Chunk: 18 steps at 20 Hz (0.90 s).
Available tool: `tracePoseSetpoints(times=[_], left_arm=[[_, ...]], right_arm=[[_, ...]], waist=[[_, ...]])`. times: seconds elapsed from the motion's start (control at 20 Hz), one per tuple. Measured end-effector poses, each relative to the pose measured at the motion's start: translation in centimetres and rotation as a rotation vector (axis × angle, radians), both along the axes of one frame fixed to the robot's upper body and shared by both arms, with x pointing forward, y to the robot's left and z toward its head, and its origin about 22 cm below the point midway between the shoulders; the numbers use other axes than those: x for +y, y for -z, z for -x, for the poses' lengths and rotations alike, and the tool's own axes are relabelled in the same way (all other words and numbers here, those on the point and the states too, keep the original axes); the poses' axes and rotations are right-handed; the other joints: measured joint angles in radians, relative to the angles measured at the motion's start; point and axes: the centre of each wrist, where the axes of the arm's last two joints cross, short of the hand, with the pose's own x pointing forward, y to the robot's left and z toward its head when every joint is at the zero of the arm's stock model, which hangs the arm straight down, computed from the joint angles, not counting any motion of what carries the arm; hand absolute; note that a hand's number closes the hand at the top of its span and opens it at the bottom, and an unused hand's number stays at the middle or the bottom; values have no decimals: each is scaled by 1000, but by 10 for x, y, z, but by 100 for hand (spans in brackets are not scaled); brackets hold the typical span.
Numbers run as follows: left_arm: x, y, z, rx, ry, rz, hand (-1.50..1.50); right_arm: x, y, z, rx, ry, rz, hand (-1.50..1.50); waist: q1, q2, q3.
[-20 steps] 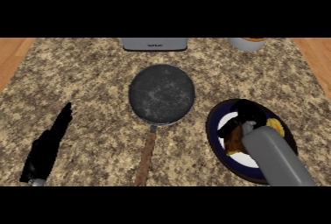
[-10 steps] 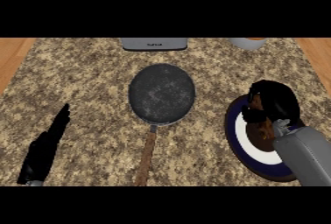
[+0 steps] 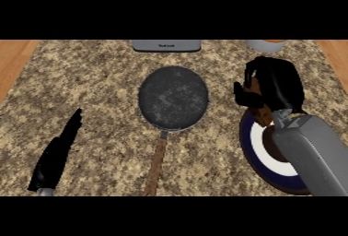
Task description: Pick the sweet potato from the plate and place it in the pan
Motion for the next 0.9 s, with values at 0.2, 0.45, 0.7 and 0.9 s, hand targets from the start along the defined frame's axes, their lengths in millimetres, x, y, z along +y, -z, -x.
tracePoseSetpoints(times=[0.2,0.45,0.7,0.9], left_arm=[[-2,2,-2,-6,6,-4,0],[5,-1,-9,-11,11,-4,0],[4,-7,-12,-16,26,0,0],[-2,-7,-14,-22,48,5,0]], right_arm=[[31,-5,-23,12,-51,-80,150],[72,1,-50,57,-89,-163,150],[99,20,-74,124,-109,-223,150],[111,37,-84,187,-98,-200,150]], waist=[[11,3,0],[20,7,0],[35,13,0],[57,20,0]])
